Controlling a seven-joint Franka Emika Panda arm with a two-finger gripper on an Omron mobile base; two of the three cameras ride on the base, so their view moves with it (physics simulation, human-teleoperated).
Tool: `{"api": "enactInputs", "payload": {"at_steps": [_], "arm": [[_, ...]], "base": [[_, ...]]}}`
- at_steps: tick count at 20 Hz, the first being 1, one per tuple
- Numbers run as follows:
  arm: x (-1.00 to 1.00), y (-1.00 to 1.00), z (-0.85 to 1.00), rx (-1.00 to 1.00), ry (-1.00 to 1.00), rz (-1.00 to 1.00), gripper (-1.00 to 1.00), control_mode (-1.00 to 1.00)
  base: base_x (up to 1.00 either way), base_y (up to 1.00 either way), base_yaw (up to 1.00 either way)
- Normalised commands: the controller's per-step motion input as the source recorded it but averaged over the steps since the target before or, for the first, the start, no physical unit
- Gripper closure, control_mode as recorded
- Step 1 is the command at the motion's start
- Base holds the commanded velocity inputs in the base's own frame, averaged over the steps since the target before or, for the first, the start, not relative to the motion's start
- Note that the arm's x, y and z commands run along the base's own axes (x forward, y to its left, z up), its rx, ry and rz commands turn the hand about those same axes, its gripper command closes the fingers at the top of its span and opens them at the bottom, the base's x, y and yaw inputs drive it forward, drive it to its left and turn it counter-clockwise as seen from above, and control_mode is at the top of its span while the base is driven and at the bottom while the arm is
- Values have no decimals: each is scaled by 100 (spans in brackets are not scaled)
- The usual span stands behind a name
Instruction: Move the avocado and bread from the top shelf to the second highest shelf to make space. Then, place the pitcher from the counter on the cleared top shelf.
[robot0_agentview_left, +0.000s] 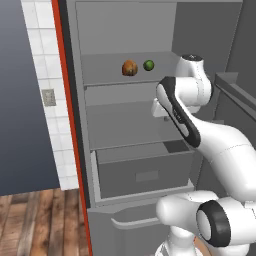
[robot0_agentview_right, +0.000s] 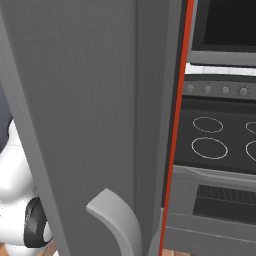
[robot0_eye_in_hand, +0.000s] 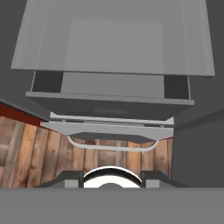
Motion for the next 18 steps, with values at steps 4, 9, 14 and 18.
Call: {"api": "enactInputs", "payload": {"at_steps": [4, 9, 14, 18], "arm": [[-1, 1, 11, 0, -14, 0, -100, -100], [0, 11, 43, 0, -30, 0, -100, -100], [2, 8, 51, 0, -26, 0, -100, -100], [7, 9, 51, 1, -25, 0, -100, -100]], "base": [[0, 0, 0], [0, 0, 0], [0, 0, 0], [0, 0, 0]]}}
